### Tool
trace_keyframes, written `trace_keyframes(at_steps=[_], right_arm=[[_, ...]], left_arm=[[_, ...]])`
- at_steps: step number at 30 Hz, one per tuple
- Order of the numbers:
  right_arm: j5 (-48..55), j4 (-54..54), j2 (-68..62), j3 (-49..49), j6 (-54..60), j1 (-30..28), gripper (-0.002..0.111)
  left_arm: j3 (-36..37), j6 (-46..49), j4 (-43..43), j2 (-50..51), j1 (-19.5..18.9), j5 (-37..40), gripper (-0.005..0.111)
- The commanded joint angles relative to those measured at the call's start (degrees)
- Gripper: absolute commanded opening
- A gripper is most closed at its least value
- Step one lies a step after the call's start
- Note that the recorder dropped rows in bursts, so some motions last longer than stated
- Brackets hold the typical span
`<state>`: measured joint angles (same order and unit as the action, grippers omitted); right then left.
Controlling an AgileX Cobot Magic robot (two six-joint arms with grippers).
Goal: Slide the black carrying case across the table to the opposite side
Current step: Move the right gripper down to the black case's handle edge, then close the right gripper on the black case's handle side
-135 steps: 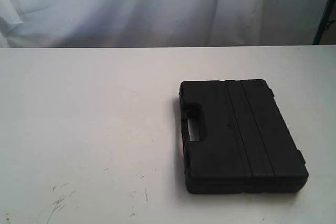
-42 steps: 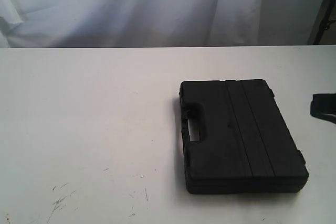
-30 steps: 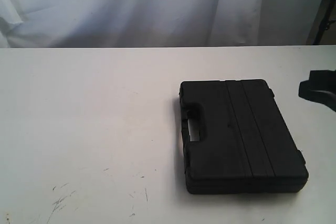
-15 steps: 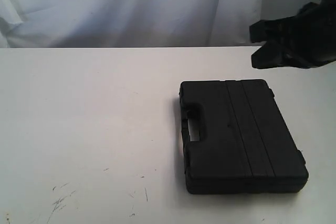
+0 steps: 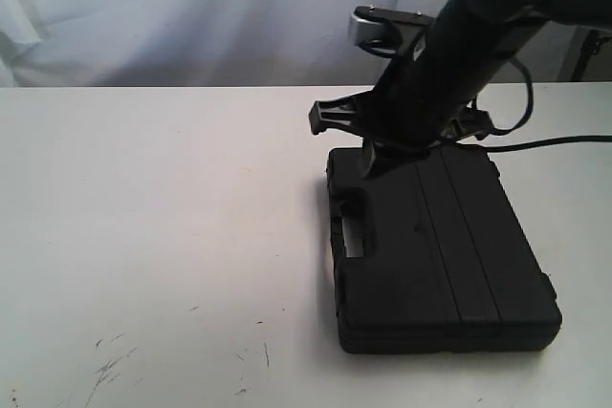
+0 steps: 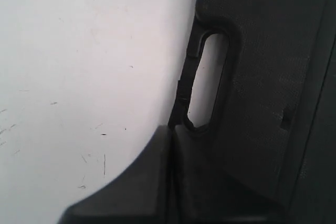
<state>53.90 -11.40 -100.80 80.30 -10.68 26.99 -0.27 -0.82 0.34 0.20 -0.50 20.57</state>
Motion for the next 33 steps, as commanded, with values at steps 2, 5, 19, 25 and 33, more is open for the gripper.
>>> trace_keyframes(at_steps=[2,5,19,25,33], right_arm=[[4.73,2.0,-6.37,6.93,-5.45,1.57,0.0],[7.47,3.37,-10.2,10.79,-8.17,1.68,0.0],[15.28,8.84,-23.2,24.05,-17.46,3.66,0.003],[14.72,8.84,-25.92,24.13,-17.65,4.65,0.026],[9.9,9.13,-26.44,24.13,-18.01,4.93,0.044]], left_arm=[[0.27,-0.5,0.2,-0.2,-0.15,-0.83,0.0],[0.27,-0.5,0.2,-0.2,-0.15,-0.83,0.0],[0.27,-0.5,0.2,-0.2,-0.15,-0.83,0.0],[0.27,-0.5,0.2,-0.2,-0.15,-0.83,0.0],[0.27,-0.5,0.2,-0.2,-0.15,-0.83,0.0]])
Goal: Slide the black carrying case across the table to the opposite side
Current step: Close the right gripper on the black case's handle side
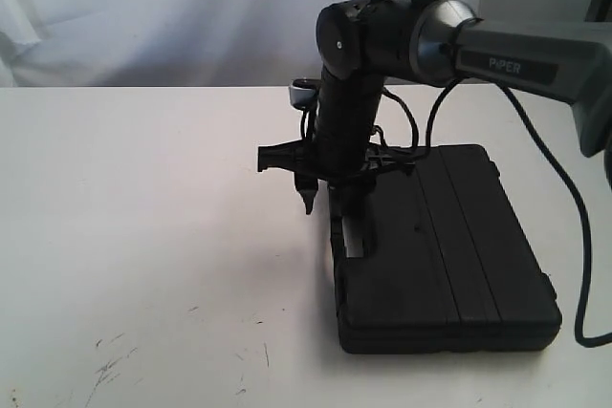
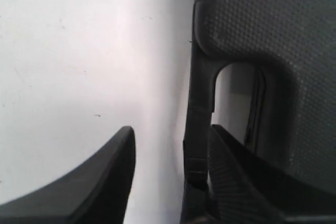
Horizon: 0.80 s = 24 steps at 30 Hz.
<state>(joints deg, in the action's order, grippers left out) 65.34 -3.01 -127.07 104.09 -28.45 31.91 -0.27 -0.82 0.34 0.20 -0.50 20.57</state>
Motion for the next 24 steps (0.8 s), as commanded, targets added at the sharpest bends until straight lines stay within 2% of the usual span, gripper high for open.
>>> trace_keyframes(at_steps=[1,17,24], right_arm=[[-1.68,0.74,-0.41,0.34,-0.58,0.02,0.044],[-1.28,5.7,-3.87,0.34,-5.84,0.02,0.044],[-1.46,4.03,-4.86,0.34,-5.73,0.02,0.038]], left_arm=[[0.27,-0.5,0.2,-0.2,-0.15,-0.83,0.0],[0.27,-0.5,0.2,-0.2,-0.15,-0.83,0.0],[0.27,-0.5,0.2,-0.2,-0.15,-0.83,0.0]])
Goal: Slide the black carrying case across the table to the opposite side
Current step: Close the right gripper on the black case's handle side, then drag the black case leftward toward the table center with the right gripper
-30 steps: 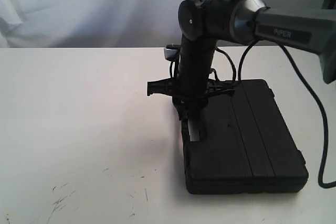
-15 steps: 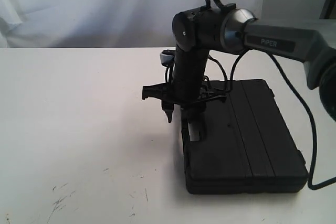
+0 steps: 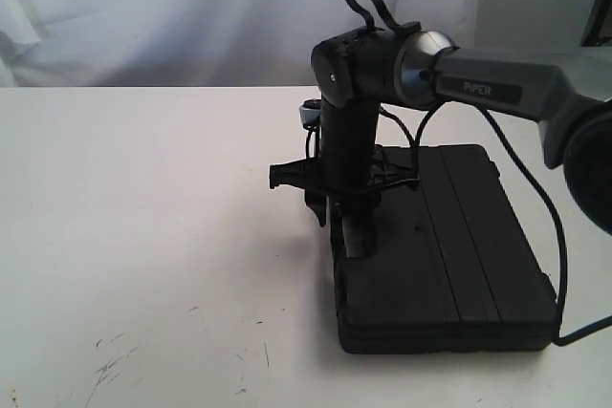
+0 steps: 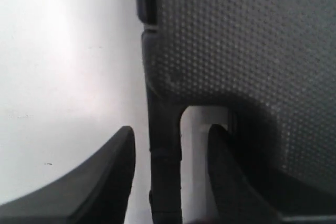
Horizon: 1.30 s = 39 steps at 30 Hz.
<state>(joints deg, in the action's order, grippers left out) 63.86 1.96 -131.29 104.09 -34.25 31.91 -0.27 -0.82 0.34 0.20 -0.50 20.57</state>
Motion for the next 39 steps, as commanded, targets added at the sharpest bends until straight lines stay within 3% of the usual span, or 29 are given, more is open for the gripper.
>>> trace_keyframes(at_steps=[1,6,16,29,39], right_arm=[[0.51,-0.94,-1.03,0.34,0.21,0.02,0.038],[0.79,-1.14,-2.32,0.34,0.44,0.02,0.036],[-2.5,-4.25,-2.32,0.34,0.84,0.02,0.005],[-9.97,-9.46,-2.32,1.07,0.12,2.6,0.003],[-8.37,-10.46,-4.93,8.94,-0.18,4.86,0.003]], left_arm=[[0.27,-0.5,0.2,-0.2,-0.15,-0.83,0.0],[0.27,-0.5,0.2,-0.2,-0.15,-0.83,0.0],[0.27,-0.5,0.2,-0.2,-0.15,-0.83,0.0],[0.27,-0.5,0.2,-0.2,-0.15,-0.83,0.0],[0.27,-0.5,0.2,-0.2,-0.15,-0.83,0.0]])
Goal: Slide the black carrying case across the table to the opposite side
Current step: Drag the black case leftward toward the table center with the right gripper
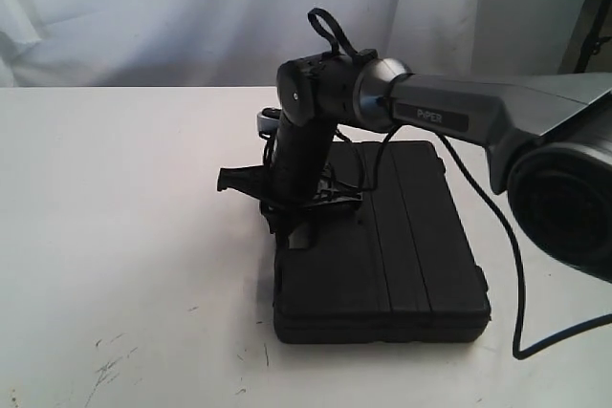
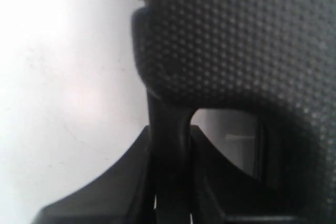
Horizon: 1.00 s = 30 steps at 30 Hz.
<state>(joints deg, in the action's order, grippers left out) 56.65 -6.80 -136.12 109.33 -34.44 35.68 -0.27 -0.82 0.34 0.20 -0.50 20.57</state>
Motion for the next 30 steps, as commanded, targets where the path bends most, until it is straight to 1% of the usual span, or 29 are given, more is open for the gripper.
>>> trace_keyframes(at_steps=[1,7,9,16,21,30], right_arm=[[-1.16,-1.7,-0.42,4.55,0.01,1.34,0.003],[0.48,-1.81,-2.68,9.06,-1.73,1.97,0.003],[0.6,-3.59,-3.64,10.44,-1.73,2.05,0.003],[-7.41,-5.88,-3.98,10.59,-4.26,3.7,0.003],[-10.03,-6.17,-4.48,10.59,-6.09,4.23,0.003],[-15.06,-8.15,-4.48,10.59,-5.88,4.75,0.003]], left_arm=[[0.27,-0.5,0.2,-0.2,-0.15,-0.83,0.0],[0.27,-0.5,0.2,-0.2,-0.15,-0.83,0.0],[0.27,-0.5,0.2,-0.2,-0.15,-0.83,0.0],[0.27,-0.5,0.2,-0.2,-0.15,-0.83,0.0],[0.27,-0.5,0.2,-0.2,-0.15,-0.83,0.0],[0.27,-0.5,0.2,-0.2,-0.15,-0.83,0.0]])
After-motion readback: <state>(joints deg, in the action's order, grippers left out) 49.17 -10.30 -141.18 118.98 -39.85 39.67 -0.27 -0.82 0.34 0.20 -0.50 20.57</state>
